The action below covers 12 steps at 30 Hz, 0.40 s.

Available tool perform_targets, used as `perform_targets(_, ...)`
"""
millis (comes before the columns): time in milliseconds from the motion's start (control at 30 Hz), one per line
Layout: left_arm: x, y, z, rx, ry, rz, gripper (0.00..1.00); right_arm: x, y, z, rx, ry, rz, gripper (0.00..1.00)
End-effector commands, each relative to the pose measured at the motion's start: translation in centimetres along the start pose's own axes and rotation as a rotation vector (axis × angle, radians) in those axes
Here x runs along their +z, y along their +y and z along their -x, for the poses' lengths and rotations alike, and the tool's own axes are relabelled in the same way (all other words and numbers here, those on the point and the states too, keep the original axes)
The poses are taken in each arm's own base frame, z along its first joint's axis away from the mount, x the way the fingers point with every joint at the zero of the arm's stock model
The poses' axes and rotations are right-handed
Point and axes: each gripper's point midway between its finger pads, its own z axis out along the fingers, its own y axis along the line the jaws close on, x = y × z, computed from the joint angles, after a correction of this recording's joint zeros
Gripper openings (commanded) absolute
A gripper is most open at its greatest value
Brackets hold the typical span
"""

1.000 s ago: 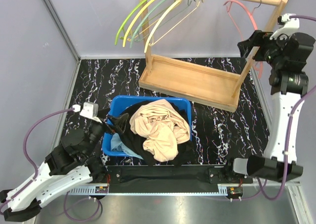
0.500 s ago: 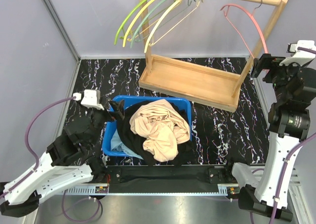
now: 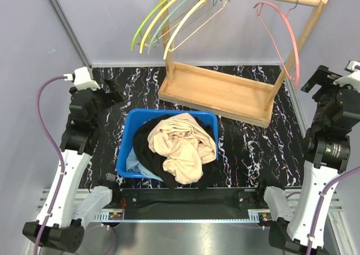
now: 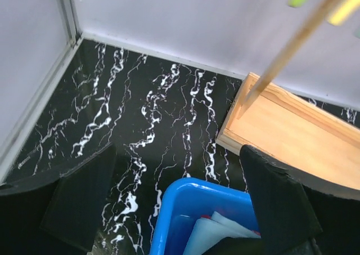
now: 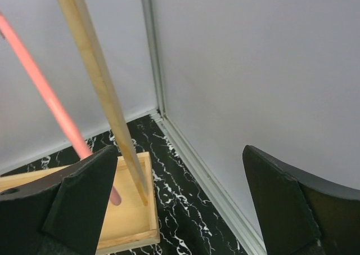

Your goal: Remove the trousers from the hanger

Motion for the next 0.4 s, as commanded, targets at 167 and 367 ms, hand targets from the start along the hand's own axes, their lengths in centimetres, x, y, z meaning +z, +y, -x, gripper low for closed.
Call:
perform_targets(167,-0.1,-0.7,3.5,-0.116,-0.077,-0.130,0.99,-1.5,-2.9,0.5,-0.005,-0.046,-0.142,1.00)
perform_targets(367,-0.7,-0.2,2.8,-0.094,-0.072,-0.116,0.99,-1.4,-2.6,-0.7,-0.030,-0.020,-0.121,1.00)
